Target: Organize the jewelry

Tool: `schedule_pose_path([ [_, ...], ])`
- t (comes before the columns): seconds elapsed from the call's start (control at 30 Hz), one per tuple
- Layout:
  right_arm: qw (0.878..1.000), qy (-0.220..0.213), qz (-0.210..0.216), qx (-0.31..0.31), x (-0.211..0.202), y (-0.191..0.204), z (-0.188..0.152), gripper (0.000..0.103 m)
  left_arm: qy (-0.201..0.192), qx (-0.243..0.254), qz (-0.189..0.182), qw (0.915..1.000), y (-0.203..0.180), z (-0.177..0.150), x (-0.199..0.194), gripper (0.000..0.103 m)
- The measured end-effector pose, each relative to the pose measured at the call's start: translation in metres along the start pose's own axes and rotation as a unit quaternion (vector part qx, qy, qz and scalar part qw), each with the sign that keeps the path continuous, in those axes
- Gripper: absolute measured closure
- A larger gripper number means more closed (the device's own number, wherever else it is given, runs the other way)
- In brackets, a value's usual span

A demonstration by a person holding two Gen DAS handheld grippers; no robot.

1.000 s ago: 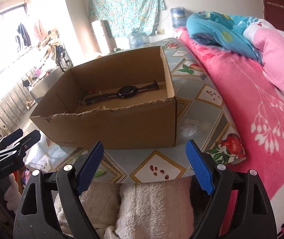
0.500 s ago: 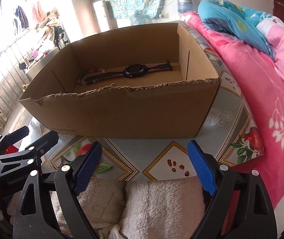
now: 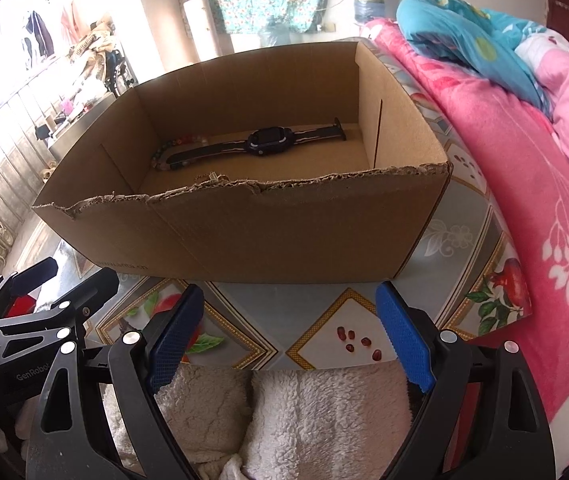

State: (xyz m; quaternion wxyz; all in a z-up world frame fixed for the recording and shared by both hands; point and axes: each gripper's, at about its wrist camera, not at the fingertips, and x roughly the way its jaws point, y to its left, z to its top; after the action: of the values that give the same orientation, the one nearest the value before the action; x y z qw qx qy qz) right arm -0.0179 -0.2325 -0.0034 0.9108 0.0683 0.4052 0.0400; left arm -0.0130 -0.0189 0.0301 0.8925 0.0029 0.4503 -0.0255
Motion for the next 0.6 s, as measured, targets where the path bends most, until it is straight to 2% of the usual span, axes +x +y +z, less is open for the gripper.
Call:
schedule_pose_path([
  [0.6, 1.000, 0.005, 0.004, 0.002, 0.0018, 0.0025, 0.0041, 0.019, 0.009, -0.005, 0.003, 0.9999, 0.0025, 0.0012, 0.0036, 0.006],
])
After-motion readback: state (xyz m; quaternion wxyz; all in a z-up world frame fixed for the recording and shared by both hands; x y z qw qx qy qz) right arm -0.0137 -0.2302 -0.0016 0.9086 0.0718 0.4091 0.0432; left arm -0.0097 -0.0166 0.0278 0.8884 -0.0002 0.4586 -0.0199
